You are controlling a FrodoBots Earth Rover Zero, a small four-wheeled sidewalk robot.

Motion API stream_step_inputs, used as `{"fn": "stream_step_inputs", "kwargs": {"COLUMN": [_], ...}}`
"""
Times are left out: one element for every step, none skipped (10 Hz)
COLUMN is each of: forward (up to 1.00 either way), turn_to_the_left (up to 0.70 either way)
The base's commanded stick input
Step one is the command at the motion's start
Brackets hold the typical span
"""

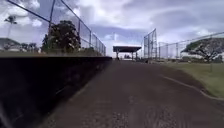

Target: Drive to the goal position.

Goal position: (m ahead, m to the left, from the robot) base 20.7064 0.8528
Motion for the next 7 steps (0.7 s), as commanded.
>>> {"fn": "stream_step_inputs", "kwargs": {"forward": [0.70, 0.70, 0.70, 0.70, 0.70, 0.70, 0.70], "turn_to_the_left": [0.00, 0.00, 0.00, 0.00, 0.00, 0.00, 0.00]}}
